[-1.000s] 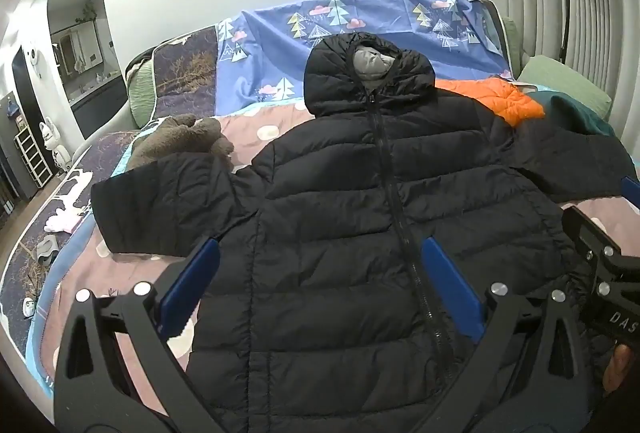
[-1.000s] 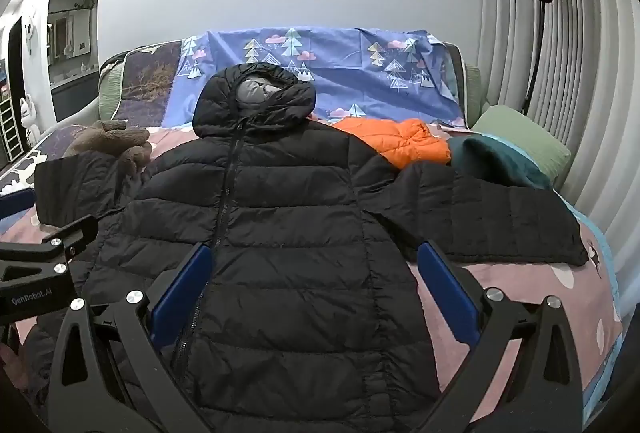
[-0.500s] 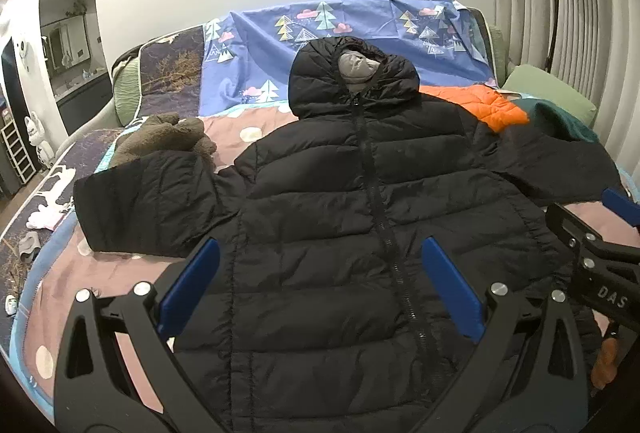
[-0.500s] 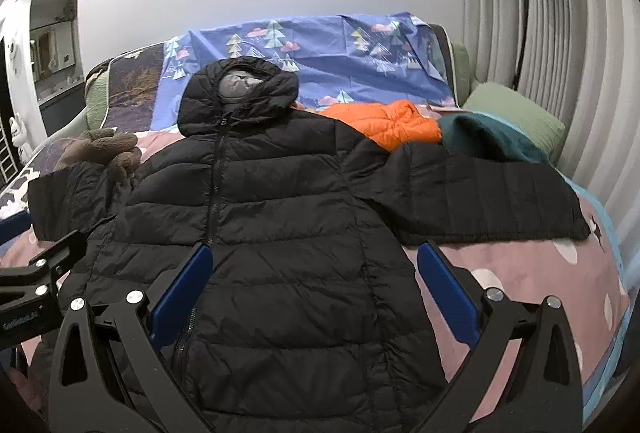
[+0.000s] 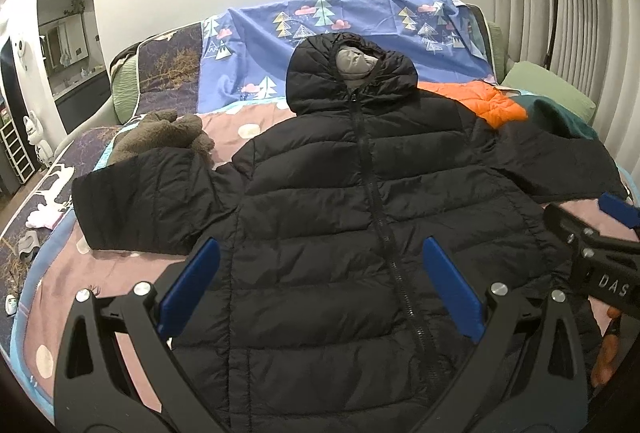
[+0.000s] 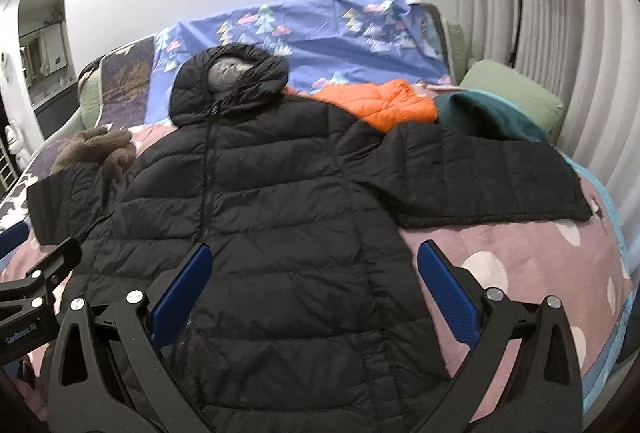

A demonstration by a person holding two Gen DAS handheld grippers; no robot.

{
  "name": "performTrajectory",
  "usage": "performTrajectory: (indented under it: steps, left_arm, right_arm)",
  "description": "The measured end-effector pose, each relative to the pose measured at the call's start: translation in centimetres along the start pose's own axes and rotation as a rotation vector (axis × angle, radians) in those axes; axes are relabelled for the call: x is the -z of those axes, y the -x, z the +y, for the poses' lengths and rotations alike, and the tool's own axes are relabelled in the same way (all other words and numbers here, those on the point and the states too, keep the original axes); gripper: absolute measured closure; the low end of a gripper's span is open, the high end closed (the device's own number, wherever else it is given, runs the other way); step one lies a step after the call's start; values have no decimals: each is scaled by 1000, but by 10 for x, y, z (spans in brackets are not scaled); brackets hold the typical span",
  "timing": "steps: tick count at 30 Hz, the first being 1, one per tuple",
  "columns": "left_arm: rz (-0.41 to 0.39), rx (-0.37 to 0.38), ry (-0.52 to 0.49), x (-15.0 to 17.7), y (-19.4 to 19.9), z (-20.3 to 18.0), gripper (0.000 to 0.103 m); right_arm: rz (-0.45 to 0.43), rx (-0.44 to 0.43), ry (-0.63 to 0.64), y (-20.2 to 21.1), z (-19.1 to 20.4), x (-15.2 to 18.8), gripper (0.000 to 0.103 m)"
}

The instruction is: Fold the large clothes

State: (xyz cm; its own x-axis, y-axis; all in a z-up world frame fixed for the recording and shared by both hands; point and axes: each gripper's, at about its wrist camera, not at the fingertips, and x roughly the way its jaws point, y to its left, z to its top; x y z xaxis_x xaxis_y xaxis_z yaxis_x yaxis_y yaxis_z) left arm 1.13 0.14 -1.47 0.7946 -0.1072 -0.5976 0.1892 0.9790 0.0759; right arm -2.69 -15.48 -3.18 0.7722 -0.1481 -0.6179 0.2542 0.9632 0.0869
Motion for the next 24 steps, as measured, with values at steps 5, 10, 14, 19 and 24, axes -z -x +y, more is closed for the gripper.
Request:
performTrajectory:
  steps: [5,10,14,19,24]
  left_arm:
    - [2,49,26,1,-1,3,2]
    - [-9,37,32,2,0,6,2]
    - [-15,40,31,3,0,5,2]
    - [-34,49,2,4,1,0,2]
    - [-59,56,-20,4,3,-4,2]
  right_arm:
    - [-33,-54,-19,2,6,5,1]
    - [-51,-33,-44,3,4,2,1]
    - [-31,-37,-79,0,0,1,1]
    - [-31,-21,-79,-1,-2,1,1]
    - [-32,-10,-53,-3,1,2,1]
